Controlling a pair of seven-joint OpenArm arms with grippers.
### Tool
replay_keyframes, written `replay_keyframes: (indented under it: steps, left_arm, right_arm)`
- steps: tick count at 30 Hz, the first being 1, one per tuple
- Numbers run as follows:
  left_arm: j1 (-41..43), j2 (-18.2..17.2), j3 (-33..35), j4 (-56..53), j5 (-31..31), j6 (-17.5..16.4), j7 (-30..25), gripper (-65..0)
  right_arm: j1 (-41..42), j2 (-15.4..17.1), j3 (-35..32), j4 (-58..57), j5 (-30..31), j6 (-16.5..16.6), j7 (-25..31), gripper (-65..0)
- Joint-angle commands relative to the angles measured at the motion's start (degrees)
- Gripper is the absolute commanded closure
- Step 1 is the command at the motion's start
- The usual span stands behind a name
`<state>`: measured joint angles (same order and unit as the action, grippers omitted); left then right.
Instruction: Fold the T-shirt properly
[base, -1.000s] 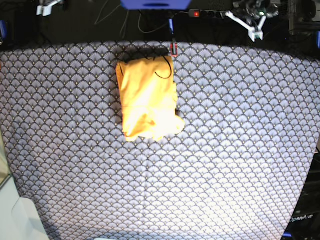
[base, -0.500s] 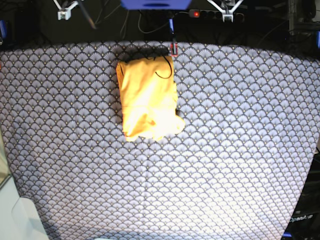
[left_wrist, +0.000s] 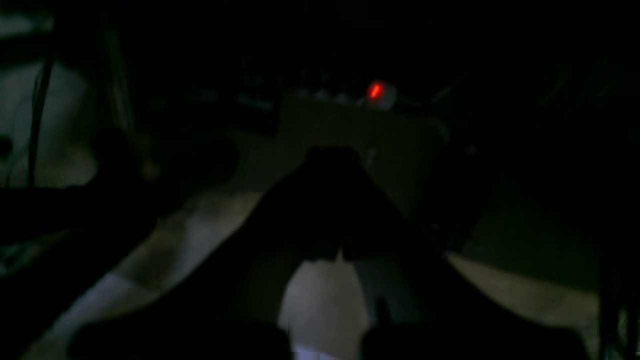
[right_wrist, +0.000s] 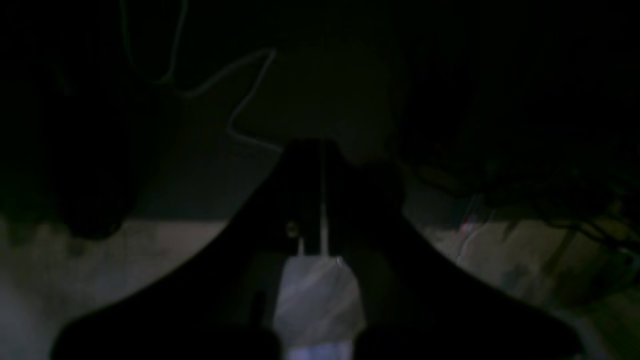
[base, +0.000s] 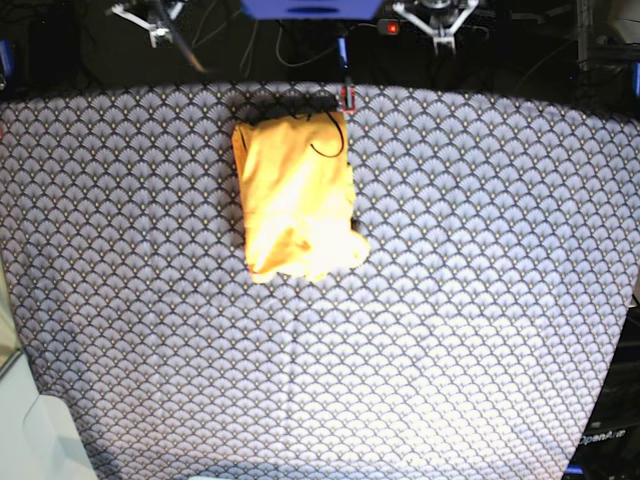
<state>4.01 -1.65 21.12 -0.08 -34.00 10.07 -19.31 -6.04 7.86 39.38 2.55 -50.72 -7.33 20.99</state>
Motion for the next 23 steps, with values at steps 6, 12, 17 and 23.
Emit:
replay_keyframes:
  steps: [6,12,17,23]
  left_arm:
    - [-2.5,-0.8,0.1,0.1,0.0,0.4,3.3,0.0]
    - [-2.7,-2.1,0.5,0.1,0.1,0.4,5.4,0.0]
    - [-2.7,-2.2,0.5,0.1,0.2,0.4,5.2,0.0]
    - [-2.7,-2.2,0.5,0.1,0.3,0.4,5.1,0.0]
  right_arm:
    - [0.0,-0.9,0.1,-0.3,0.0,-5.5,-0.8,0.0]
    - [0.1,-1.8,0.2,0.0,0.0,-8.0,-2.9,0.0]
    - [-0.2,-1.9,0.3,-0.3,0.1,-8.1,-3.1,0.0]
    - [-0.5,-2.2,0.1,-0.4,0.1,-7.9,-5.9,0.0]
